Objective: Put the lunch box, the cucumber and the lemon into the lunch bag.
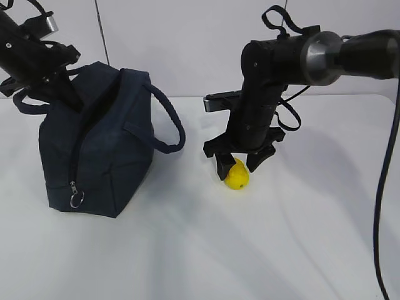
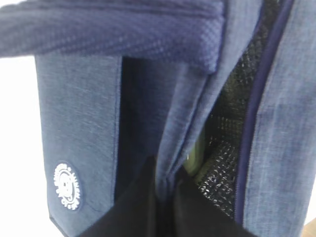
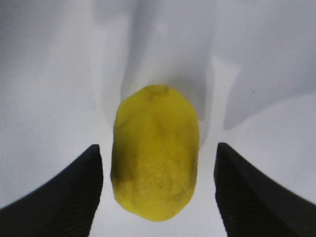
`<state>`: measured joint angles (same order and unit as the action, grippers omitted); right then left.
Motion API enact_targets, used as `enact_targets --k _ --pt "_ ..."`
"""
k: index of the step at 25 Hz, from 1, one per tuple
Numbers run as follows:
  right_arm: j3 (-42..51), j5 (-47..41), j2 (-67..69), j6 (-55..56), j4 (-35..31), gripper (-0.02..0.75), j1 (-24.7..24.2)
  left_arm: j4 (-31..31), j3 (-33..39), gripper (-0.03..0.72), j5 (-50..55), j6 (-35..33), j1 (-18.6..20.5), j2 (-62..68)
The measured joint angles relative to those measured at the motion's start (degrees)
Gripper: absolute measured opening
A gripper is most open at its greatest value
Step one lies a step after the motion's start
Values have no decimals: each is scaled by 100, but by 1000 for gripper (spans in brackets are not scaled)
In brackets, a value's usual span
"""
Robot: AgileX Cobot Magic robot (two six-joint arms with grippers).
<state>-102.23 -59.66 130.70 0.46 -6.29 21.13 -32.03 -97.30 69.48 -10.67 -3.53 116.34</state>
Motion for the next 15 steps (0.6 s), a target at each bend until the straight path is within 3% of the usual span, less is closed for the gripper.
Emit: enact_targets --k 10,15 --pt "0 -198 0 0 -112 509 0 -90 0 -1 0 0 0 0" --pt "0 -174 14 0 -112 461 0 -90 0 -1 0 0 0 0"
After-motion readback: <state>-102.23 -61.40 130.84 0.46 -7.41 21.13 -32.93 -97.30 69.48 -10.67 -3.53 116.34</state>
